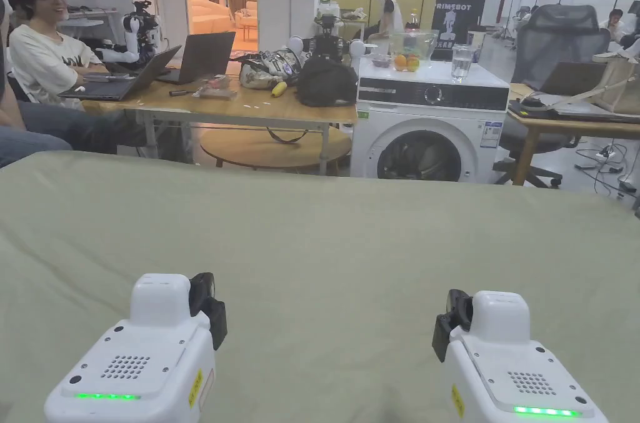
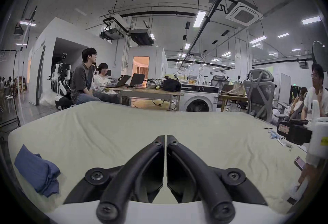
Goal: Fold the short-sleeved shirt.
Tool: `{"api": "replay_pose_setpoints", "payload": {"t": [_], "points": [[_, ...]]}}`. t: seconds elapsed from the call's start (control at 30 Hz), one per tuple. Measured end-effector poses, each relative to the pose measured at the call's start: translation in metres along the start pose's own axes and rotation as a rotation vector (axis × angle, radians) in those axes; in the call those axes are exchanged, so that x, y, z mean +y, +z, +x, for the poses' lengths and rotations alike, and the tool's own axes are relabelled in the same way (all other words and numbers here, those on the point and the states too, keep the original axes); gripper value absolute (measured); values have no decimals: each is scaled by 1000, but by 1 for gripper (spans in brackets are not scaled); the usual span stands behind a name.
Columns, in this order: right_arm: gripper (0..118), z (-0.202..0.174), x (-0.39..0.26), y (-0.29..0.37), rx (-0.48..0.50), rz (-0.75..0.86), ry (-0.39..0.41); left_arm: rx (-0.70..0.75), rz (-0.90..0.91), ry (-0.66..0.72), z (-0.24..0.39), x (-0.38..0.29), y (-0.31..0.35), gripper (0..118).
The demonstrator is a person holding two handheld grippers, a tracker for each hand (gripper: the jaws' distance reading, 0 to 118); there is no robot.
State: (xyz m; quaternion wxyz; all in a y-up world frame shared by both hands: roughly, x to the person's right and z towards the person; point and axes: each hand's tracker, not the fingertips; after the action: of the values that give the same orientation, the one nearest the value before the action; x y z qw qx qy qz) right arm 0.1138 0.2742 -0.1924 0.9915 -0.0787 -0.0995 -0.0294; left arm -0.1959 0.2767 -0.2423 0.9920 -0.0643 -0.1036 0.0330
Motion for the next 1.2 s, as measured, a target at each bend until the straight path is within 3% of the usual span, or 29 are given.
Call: {"api": "replay_pose_setpoints", "payload": {"t": [0.43, 0.53, 0.57, 0.6, 0.7, 0.73, 0.8, 1.2], "points": [[0, 1, 0, -1, -6, -6, 7, 30, -30, -18, 5, -5, -5, 0], [2, 2, 1, -2, -12, -4, 12, 29, -41, -31, 6, -4, -5, 6], [13, 2, 1, -2, -18, -4, 17, 27, -44, -38, 6, -4, -6, 9], [31, 2, 1, -3, -21, -2, 22, 24, -48, -46, 7, -3, -7, 16], [75, 4, 3, -7, -14, -19, 22, 33, -68, -69, 8, -3, -11, 46], [79, 3, 3, -8, -34, -24, 28, 35, -68, -67, 8, -4, -11, 60], [79, 5, 1, -10, -52, -15, 30, 33, -72, -55, 5, -3, -12, 81], [80, 13, 3, -17, -17, -26, -16, -38, -12, 16, -2, 0, -15, 83]]}}
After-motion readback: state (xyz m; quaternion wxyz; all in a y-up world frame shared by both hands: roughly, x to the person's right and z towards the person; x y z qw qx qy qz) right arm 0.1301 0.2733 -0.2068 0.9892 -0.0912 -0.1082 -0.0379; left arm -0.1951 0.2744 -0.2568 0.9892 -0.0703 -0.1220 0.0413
